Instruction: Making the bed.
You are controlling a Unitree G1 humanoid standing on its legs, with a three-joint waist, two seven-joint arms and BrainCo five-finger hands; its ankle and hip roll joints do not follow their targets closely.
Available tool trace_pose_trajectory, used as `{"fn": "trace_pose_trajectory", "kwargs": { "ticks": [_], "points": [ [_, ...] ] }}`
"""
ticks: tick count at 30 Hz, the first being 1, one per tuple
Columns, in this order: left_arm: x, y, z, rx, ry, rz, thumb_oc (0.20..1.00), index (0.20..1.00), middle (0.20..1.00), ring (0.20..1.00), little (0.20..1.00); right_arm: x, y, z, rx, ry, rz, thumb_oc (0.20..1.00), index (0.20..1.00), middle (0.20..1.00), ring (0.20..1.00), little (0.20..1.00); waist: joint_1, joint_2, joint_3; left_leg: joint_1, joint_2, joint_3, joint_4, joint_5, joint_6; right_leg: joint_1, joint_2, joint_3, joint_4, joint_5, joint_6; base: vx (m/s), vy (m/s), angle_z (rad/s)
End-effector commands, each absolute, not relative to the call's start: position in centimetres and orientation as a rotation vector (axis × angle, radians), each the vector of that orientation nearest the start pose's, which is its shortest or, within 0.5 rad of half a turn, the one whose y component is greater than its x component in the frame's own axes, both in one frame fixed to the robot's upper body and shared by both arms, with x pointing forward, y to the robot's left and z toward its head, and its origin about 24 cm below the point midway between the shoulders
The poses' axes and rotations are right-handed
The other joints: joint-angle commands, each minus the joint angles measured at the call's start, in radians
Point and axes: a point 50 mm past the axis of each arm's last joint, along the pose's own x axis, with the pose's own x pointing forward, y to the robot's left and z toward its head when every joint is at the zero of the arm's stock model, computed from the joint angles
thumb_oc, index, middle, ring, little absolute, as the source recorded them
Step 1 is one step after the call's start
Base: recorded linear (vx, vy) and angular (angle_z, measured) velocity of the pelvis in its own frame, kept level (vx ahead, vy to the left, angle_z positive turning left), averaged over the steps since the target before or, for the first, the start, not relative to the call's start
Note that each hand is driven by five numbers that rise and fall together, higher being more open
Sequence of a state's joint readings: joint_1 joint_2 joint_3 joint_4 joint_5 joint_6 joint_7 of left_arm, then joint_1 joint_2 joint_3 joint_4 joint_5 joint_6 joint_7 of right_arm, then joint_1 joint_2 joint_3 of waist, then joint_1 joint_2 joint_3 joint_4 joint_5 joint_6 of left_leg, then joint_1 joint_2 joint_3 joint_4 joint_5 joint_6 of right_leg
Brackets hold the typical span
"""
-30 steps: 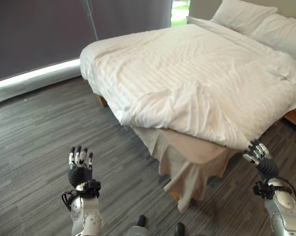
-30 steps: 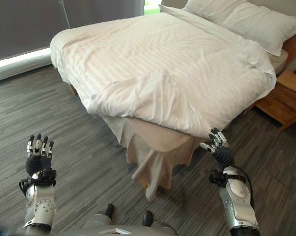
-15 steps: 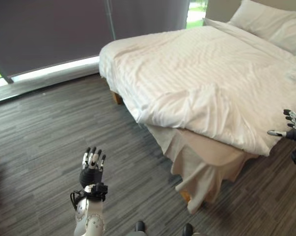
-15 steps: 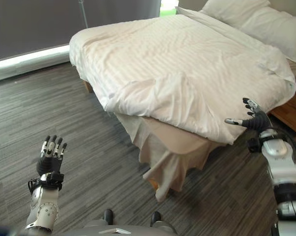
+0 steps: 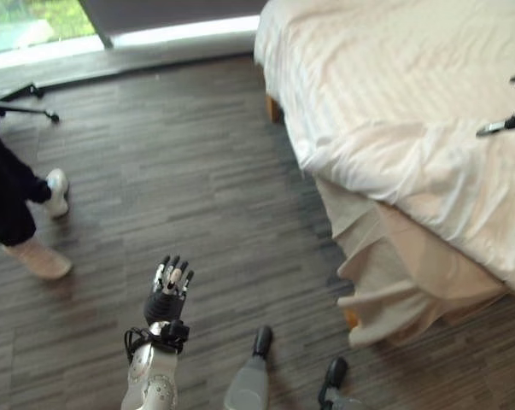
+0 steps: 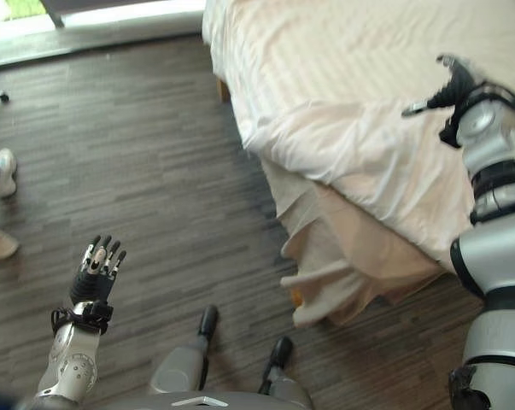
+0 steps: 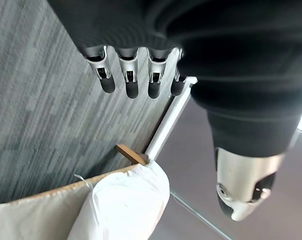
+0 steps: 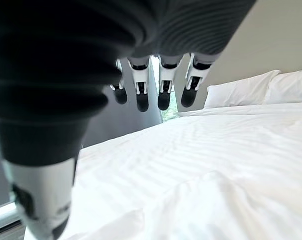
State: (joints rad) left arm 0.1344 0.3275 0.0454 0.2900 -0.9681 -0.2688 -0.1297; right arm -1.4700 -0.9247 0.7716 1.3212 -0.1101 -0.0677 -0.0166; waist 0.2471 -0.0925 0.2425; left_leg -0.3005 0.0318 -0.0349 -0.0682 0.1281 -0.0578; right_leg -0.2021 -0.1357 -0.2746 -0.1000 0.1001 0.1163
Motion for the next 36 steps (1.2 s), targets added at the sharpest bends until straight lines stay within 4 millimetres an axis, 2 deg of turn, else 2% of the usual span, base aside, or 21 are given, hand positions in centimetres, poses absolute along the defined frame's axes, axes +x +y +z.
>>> {"fn": "trace_pose_trajectory", "kwargs": {
  "ticks": [1, 3, 5, 7, 11, 13, 18, 21, 24, 25, 26, 27, 28, 29, 30, 32, 33, 34, 36],
  "points": [
    [22.3, 26.5, 2.6, -0.528, -0.1, 0.165, 1.0, 1.0, 1.0, 1.0, 1.0, 35.1, -35.2, 37.9, -1.345, -0.02, -0.649, 1.0, 1.0, 1.0, 1.0, 1.0, 0.0, -0.016, 0.042, 0.008, -0.009, 0.018, -0.019, 0.0, 0.007, 0.013, 0.003, 0.088, 0.013, 0.015, 0.022, -0.01, 0.004, 0.06],
    [22.3, 26.5, 3.1, -0.523, -0.115, 0.164, 1.0, 1.0, 1.0, 1.0, 1.0, 33.4, -36.6, 39.7, -1.363, 0.007, -0.754, 1.0, 1.0, 1.0, 1.0, 1.0, 0.015, -0.001, 0.071, -0.053, -0.014, 0.005, -0.019, 0.015, -0.002, -0.037, -0.004, 0.081, 0.013, 0.02, 0.026, -0.03, -0.018, 0.13],
    [22.4, 26.4, 3.1, -0.518, -0.114, 0.161, 1.0, 1.0, 1.0, 1.0, 1.0, 32.9, -37.1, 40.2, -1.374, 0.018, -0.785, 1.0, 1.0, 1.0, 1.0, 1.0, 0.019, 0.006, 0.079, -0.071, -0.016, 0.003, -0.019, 0.017, -0.005, -0.055, -0.005, 0.078, 0.013, 0.022, 0.027, -0.05, -0.012, 0.17],
    [22.8, 26.6, 3.9, -0.492, -0.147, 0.168, 1.0, 1.0, 1.0, 1.0, 1.0, 31.8, -37.1, 42.2, -1.377, -0.024, -0.843, 1.0, 1.0, 1.0, 1.0, 1.0, 0.03, 0.026, 0.113, -0.149, -0.021, 0.004, -0.019, 0.03, -0.016, -0.135, -0.007, 0.084, 0.013, 0.039, 0.033, -0.09, 0.022, 0.13],
    [23.0, 26.4, 4.4, -0.497, -0.174, 0.189, 1.0, 1.0, 1.0, 1.0, 1.0, 31.1, -37.2, 43.2, -1.391, -0.02, -0.883, 1.0, 1.0, 1.0, 1.0, 1.0, 0.04, 0.033, 0.14, -0.234, -0.023, 0.016, -0.019, 0.04, -0.022, -0.223, 0.0, 0.099, 0.013, 0.059, 0.039, -0.05, 0.016, -0.07],
    [23.5, 25.5, 4.6, -0.507, -0.186, 0.184, 1.0, 1.0, 1.0, 1.0, 1.0, 30.3, -38.4, 42.8, -1.395, 0.021, -0.927, 1.0, 1.0, 1.0, 1.0, 1.0, 0.038, 0.042, 0.166, -0.305, -0.028, 0.021, -0.019, 0.05, -0.026, -0.293, 0.006, 0.107, 0.013, 0.072, 0.044, -0.02, -0.003, -0.11],
    [24.2, 23.9, 4.4, -0.549, -0.185, 0.165, 1.0, 1.0, 1.0, 1.0, 1.0, 29.9, -41.0, 39.3, -1.321, 0.148, -0.936, 1.0, 1.0, 1.0, 1.0, 1.0, 0.026, 0.065, 0.201, -0.352, -0.033, 0.02, -0.019, 0.055, -0.023, -0.349, 0.007, 0.113, 0.013, 0.077, 0.047, 0.02, 0.015, -0.03],
    [24.6, 23.1, 4.2, -0.569, -0.175, 0.156, 1.0, 1.0, 1.0, 1.0, 1.0, 30.2, -42.5, 35.2, -1.196, 0.233, -0.903, 1.0, 1.0, 1.0, 1.0, 1.0, 0.022, 0.071, 0.213, -0.35, -0.038, 0.02, -0.019, 0.052, -0.016, -0.348, 0.007, 0.117, 0.013, 0.074, 0.046, 0.02, 0.015, 0.01],
    [25.0, 22.8, 4.3, -0.58, -0.179, 0.153, 1.0, 1.0, 1.0, 1.0, 1.0, 30.2, -43.2, 33.0, -1.11, 0.269, -0.883, 1.0, 1.0, 1.0, 1.0, 1.0, 0.017, 0.076, 0.219, -0.342, -0.039, 0.019, -0.019, 0.048, -0.012, -0.347, 0.006, 0.119, 0.013, 0.072, 0.045, 0.0, 0.0, 0.0],
    [25.4, 22.6, 4.5, -0.583, -0.188, 0.153, 1.0, 1.0, 1.0, 1.0, 1.0, 30.4, -43.3, 31.6, -1.054, 0.27, -0.876, 0.507, 0.507, 0.507, 0.507, 0.507, 0.013, 0.079, 0.223, -0.335, -0.041, 0.022, -0.019, 0.045, -0.009, -0.342, 0.004, 0.122, 0.013, 0.07, 0.046, 0.02, 0.031, -0.02],
    [25.5, 22.5, 4.6, -0.587, -0.19, 0.156, 1.0, 1.0, 1.0, 1.0, 1.0, 30.6, -43.4, 30.5, -1.017, 0.267, -0.871, 0.2, 0.2, 0.2, 0.2, 0.2, 0.011, 0.078, 0.226, -0.329, -0.042, 0.023, -0.019, 0.044, -0.008, -0.336, 0.003, 0.123, 0.013, 0.069, 0.046, 0.0, 0.0, 0.0],
    [25.7, 22.4, 4.7, -0.596, -0.196, 0.16, 1.0, 1.0, 1.0, 1.0, 1.0, 31.0, -43.3, 28.5, -0.979, 0.282, -0.834, 0.2, 0.2, 0.2, 0.2, 0.2, 0.004, 0.078, 0.229, -0.323, -0.042, 0.022, -0.019, 0.043, -0.006, -0.331, 0.002, 0.122, 0.013, 0.069, 0.046, 0.0, 0.0, 0.0],
    [25.7, 22.4, 4.7, -0.596, -0.196, 0.16, 1.0, 1.0, 1.0, 1.0, 1.0, 31.0, -43.3, 28.4, -0.978, 0.283, -0.834, 0.2, 0.2, 0.2, 0.2, 0.2, 0.005, 0.078, 0.229, -0.323, -0.042, 0.022, -0.019, 0.043, -0.006, -0.331, 0.002, 0.122, 0.013, 0.069, 0.046, 0.0, 0.0, 0.0],
    [25.8, 22.3, 4.8, -0.597, -0.204, 0.162, 1.0, 1.0, 1.0, 1.0, 1.0, 31.4, -43.2, 27.2, -0.943, 0.277, -0.808, 0.2, 0.2, 0.2, 0.2, 0.2, 0.0, 0.076, 0.232, -0.317, -0.042, 0.024, -0.019, 0.041, -0.006, -0.327, 0.002, 0.123, 0.013, 0.068, 0.046, 0.0, 0.0, 0.0],
    [26.4, 22.5, 5.1, -0.618, -0.229, 0.197, 1.0, 1.0, 1.0, 1.0, 1.0, 33.0, -41.5, 23.2, -0.875, 0.235, -0.707, 0.2, 0.2, 0.2, 0.2, 0.2, -0.019, 0.071, 0.241, -0.3, -0.039, 0.025, -0.019, 0.038, -0.005, -0.314, 0.004, 0.127, 0.013, 0.068, 0.046, 0.0, 0.0, 0.0],
    [26.9, 22.8, 5.6, -0.626, -0.26, 0.226, 1.0, 1.0, 1.0, 1.0, 1.0, 33.7, -39.0, 16.3, -0.845, 0.272, -0.547, 0.2, 0.2, 0.2, 0.2, 0.2, -0.039, 0.057, 0.249, -0.282, -0.034, 0.03, -0.019, 0.032, -0.005, -0.302, 0.005, 0.132, 0.013, 0.068, 0.046, 0.0, 0.002, -0.04],
    [26.9, 22.8, 5.6, -0.625, -0.26, 0.226, 1.0, 1.0, 1.0, 1.0, 1.0, 33.7, -39.1, 16.3, -0.845, 0.272, -0.548, 0.2, 0.2, 0.2, 0.2, 0.2, -0.038, 0.056, 0.249, -0.282, -0.034, 0.03, -0.019, 0.032, -0.005, -0.302, 0.005, 0.132, 0.013, 0.068, 0.046, 0.02, -0.008, -0.15],
    [26.9, 23.2, 5.5, -0.664, -0.279, 0.269, 1.0, 1.0, 1.0, 1.0, 1.0, 33.5, -36.1, 10.0, -0.805, 0.349, -0.411, 0.2, 0.2, 0.2, 0.2, 0.2, -0.058, 0.053, 0.253, -0.266, -0.034, 0.028, -0.019, 0.027, -0.002, -0.289, 0.005, 0.133, 0.013, 0.066, 0.044, 0.03, -0.002, -0.17],
    [26.8, 23.5, 4.9, -0.699, -0.276, 0.31, 1.0, 1.0, 1.0, 1.0, 1.0, 31.7, -33.0, 3.4, -0.758, 0.455, -0.274, 0.2, 0.2, 0.2, 0.2, 0.2, -0.079, 0.047, 0.254, -0.248, -0.031, 0.032, -0.019, 0.023, 0.0, -0.276, 0.004, 0.134, 0.013, 0.067, 0.042, 0.02, 0.018, -0.15]
  ]
}}
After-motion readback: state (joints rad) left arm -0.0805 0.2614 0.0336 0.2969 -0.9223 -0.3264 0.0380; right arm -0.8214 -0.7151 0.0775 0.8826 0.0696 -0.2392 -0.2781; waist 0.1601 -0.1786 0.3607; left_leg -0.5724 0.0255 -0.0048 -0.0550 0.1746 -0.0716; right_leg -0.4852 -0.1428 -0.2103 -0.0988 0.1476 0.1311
